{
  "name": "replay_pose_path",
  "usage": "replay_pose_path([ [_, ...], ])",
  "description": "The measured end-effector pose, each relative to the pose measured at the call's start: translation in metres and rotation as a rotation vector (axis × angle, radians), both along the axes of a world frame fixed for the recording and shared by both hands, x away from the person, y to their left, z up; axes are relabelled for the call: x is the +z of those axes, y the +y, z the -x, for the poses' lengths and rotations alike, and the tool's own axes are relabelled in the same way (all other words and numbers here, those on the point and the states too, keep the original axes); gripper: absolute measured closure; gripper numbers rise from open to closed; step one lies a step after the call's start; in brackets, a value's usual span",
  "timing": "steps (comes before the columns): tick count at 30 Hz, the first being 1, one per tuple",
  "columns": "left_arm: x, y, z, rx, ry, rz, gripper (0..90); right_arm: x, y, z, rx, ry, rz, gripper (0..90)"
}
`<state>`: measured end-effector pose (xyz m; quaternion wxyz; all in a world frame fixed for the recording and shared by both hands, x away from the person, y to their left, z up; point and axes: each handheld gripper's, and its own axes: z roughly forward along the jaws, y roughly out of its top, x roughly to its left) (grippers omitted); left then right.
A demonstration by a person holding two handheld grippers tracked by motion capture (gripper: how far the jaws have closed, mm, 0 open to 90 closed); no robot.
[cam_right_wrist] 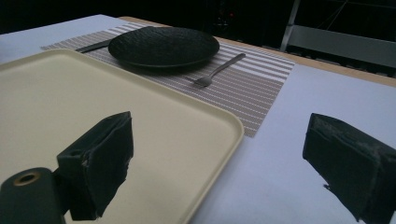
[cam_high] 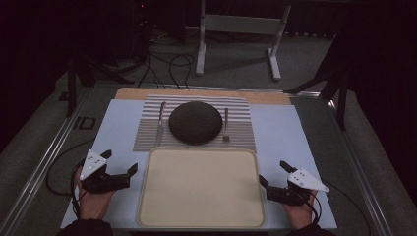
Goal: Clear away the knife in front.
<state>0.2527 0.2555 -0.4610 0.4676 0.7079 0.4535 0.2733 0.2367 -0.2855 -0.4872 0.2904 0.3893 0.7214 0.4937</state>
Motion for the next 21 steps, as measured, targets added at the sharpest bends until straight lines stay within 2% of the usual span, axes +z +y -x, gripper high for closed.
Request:
replay_pose_path([
  [6, 0.007, -0.007, -0.017, 0.001, 0.021, -0.022, 0.0, 0.001, -0.001, 0.0, -0.004, -0.004, -0.006, 8.7],
  [16, 0.018, -0.015, -0.041, -0.001, 0.018, -0.077, 0.0, 0.001, -0.001, 0.0, -0.007, -0.01, -0.01, 8.7],
  [21, 0.023, -0.016, -0.05, 0.011, 0.026, -0.084, 0.0, 0.001, -0.001, 0.0, -0.005, -0.01, -0.011, 8.7],
])
